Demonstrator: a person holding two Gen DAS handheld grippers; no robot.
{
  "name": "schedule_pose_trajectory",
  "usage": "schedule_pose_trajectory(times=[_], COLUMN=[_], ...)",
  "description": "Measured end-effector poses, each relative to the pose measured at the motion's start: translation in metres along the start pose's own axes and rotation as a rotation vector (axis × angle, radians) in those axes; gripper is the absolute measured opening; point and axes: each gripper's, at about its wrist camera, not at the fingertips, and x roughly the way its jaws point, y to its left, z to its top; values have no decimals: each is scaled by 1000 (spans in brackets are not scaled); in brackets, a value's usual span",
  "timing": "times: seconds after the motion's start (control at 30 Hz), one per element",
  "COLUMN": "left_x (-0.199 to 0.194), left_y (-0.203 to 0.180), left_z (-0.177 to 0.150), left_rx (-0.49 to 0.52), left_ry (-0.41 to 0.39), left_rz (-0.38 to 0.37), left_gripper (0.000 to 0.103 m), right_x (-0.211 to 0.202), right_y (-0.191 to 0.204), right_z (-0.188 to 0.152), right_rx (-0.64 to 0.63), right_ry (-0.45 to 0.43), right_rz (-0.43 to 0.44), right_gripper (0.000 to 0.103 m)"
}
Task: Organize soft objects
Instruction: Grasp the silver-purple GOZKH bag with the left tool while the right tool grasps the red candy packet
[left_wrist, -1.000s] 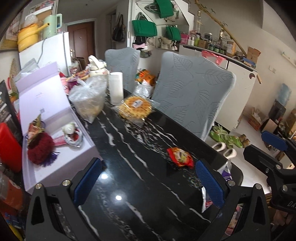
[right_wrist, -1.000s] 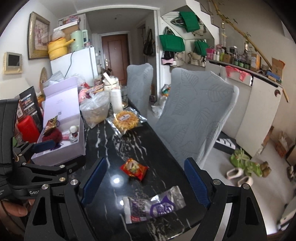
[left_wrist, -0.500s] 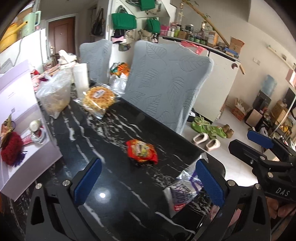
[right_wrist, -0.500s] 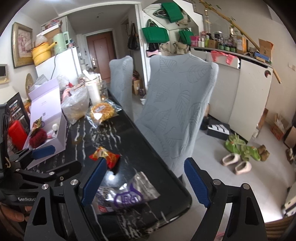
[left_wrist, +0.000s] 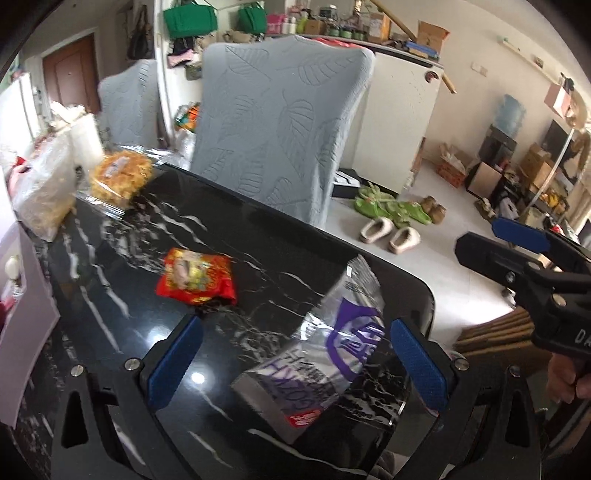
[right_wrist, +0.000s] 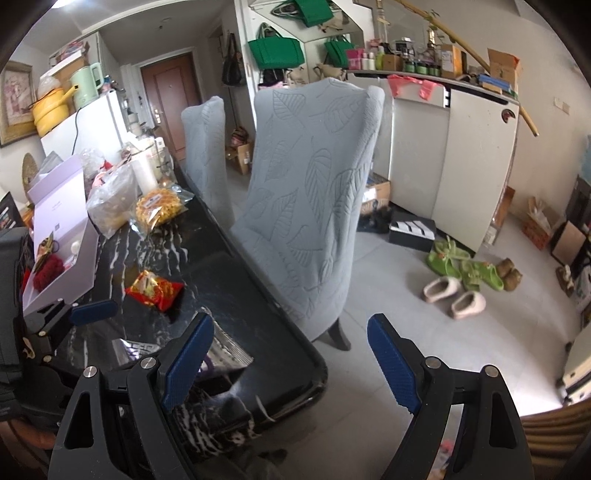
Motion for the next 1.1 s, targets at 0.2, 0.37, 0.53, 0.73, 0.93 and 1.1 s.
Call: schedule_pose_trajectory(times=[0.2,0.37,0.53,0.73,0.93,1.1], left_x=[22,34,32,22,-7,-33], left_y=[-10,-10,-10,4,38,71], left_z=[-4,-7,-12,-19,-42,-61], left_rx=[50,18,21,-19,-90,-187], left_ry=[54,116,105,89,105,109], left_rz=[22,-15,-12,-24,46,104], left_gripper=[103,91,66,46,46,46], right_x=[7,15,22,23,29,39], right_y=[-10,-13,-11,-1,23,54], right_z=[0,4,8,14,18,17], right_rx=[14,25,24,5,-43,-117], right_ry=[20,38,50,41,42,60], right_rz=[-10,-20,-6,20,75,130], right_gripper=[86,86,86,86,86,86])
